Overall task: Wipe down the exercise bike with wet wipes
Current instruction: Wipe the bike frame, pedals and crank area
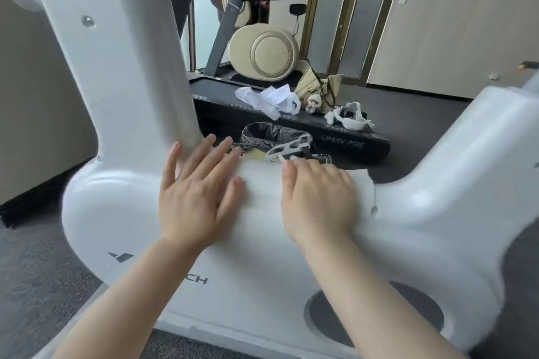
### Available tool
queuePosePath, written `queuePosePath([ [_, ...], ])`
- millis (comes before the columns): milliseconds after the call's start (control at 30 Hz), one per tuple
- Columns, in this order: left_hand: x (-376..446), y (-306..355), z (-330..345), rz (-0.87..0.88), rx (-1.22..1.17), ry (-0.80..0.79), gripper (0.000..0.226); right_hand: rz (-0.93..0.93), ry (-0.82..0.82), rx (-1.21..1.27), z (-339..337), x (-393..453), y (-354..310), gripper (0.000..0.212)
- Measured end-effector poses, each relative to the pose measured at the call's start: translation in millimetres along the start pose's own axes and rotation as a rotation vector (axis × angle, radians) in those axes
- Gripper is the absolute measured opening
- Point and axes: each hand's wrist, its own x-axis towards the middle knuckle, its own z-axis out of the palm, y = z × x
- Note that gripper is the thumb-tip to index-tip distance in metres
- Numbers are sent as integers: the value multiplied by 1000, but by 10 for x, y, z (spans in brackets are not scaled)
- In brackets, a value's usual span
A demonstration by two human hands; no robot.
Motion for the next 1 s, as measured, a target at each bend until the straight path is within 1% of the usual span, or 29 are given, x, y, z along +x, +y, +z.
queuePosePath([
  [33, 9, 27, -4, -26, 3, -15, 43, -49, 18, 35, 12, -21, -76, 53],
  [100, -1, 33, -13, -40, -2, -36, 45, -195, -12, 74, 4, -137, -29, 47],
  [167, 2, 22, -14, -44, 4, -35, 45, -307, -20, 52, -43, -244, 226, 48],
  [200, 4, 27, -11, -48, 6, -33, 46, -322, -13, 18, -69, -282, 382, 49],
  [267, 1, 47, -7, -54, 9, -32, 46, -256, 2, -56, -128, -322, 655, 54],
  [333, -5, 42, -7, -46, 12, -37, 46, -182, 19, -103, -154, -307, 789, 59],
  [433, -16, 25, 1, -46, 15, -48, 44, -148, 75, -118, -131, -308, 768, 54],
  [500, -35, 46, 14, -72, 8, -52, 42, -146, 76, -97, -129, -324, 737, 51],
  [567, -61, 109, 32, -124, -15, -55, 40, -145, 54, -97, -131, -330, 753, 51],
  [700, -77, 290, 29, -291, -81, -100, 41, -150, 0, -87, -163, -316, 773, 52],
  [767, -49, 365, 15, -336, -84, -126, 43, -157, 0, -69, -169, -315, 788, 53],
  [833, -36, 393, -13, -353, -75, -163, 44, -163, 62, -27, -150, -342, 792, 51],
  [900, -28, 389, -77, -345, -55, -234, 45, -180, 162, 40, -106, -384, 809, 44],
  [1000, 27, 384, -252, -326, -10, -402, 47, -254, 297, 183, -31, -443, 852, 29],
])
